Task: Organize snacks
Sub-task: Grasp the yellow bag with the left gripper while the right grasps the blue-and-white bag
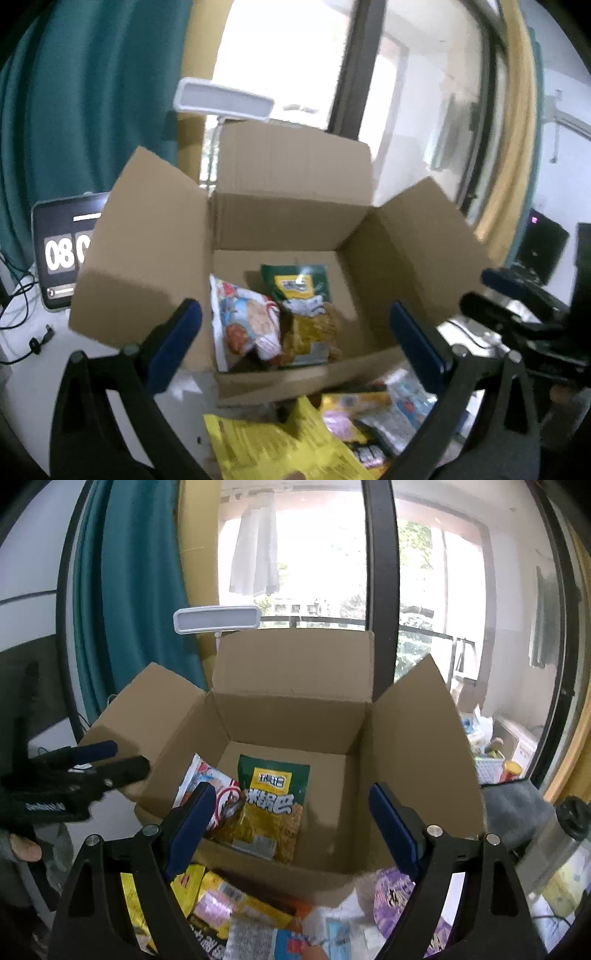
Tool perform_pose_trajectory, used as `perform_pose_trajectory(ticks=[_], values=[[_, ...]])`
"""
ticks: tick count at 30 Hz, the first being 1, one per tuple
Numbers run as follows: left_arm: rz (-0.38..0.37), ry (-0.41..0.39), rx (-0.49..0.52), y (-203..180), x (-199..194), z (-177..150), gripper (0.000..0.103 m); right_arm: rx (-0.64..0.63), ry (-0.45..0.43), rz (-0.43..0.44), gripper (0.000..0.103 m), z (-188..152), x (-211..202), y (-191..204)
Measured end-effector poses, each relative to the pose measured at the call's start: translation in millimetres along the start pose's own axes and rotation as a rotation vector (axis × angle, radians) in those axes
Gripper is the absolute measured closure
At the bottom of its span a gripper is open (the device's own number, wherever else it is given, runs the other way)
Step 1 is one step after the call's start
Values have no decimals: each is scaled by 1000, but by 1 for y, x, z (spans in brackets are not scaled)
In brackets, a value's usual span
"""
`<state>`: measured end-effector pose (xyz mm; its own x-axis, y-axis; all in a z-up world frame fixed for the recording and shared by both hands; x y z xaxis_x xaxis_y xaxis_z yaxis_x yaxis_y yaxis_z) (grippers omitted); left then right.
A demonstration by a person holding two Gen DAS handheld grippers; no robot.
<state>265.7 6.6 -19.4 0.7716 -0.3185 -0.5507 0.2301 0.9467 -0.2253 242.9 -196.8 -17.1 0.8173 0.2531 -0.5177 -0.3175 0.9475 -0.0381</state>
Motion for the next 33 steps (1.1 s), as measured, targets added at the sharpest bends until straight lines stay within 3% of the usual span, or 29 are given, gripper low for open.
perform_pose_trajectory(ticks=[8,18,26,33], values=[[32,-12,26,-8,-36,-38,1,46,16,-9,16,-36,-27,-15],[7,130,-124,25,-27,-107,1,55,133,-19,16,-101,-22,-7],[-116,220,-260,41,-10,-136,1,56,219,-25,16,-138,-5,9],[-155,264,-309,42,11,-134,1,0,248,-44,16,-148,6,29]])
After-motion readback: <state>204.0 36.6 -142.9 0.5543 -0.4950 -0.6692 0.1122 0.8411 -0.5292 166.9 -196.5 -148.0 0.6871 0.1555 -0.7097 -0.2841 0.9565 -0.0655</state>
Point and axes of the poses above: each gripper's, at about its wrist camera, not at the fingertips, and x roughly the way its jaws point, y to its left, z to its top, the point moved 3 cm from there along x, roughly the way its jaws point, and after that the axes turned 9 degrees about y, right-handed, at the moved point
